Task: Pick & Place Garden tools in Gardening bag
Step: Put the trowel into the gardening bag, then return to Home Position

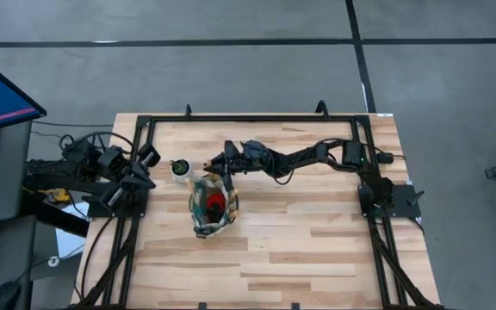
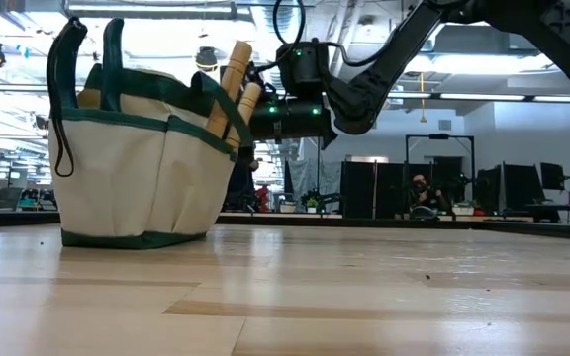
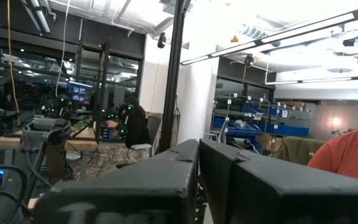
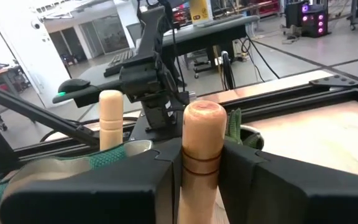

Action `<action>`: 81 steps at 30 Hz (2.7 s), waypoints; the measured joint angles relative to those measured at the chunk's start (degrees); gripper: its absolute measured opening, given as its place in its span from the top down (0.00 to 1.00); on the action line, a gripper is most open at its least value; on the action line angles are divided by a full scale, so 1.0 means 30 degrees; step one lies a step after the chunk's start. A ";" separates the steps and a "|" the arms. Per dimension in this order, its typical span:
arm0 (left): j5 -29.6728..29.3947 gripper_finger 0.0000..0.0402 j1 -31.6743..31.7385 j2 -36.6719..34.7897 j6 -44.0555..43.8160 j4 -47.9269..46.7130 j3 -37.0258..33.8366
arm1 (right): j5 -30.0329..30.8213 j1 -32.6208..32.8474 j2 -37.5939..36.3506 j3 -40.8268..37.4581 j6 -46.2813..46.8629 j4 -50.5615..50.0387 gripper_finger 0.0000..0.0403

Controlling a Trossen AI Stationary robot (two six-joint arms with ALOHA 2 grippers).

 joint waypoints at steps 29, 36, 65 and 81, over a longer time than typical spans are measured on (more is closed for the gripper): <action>-0.1673 0.99 0.0169 -0.0674 0.0193 -0.1733 0.0810 | -0.6149 -0.0587 -0.5045 0.0702 0.0107 -0.3536 0.39; -0.3048 0.99 0.0699 -0.2419 0.0955 -0.6819 0.2433 | -0.6869 -0.1365 -1.1879 0.0736 -0.3807 -1.0290 0.39; -0.1676 0.99 0.0670 -0.6530 0.0018 -0.5790 -0.4664 | 0.2457 -0.2167 -2.9012 -2.5621 0.0038 0.5809 0.39; -0.1056 0.99 0.0678 -0.6557 -0.0056 -0.1517 -0.9587 | 0.2509 -0.0996 -2.7850 -2.5587 -0.0712 0.5063 0.39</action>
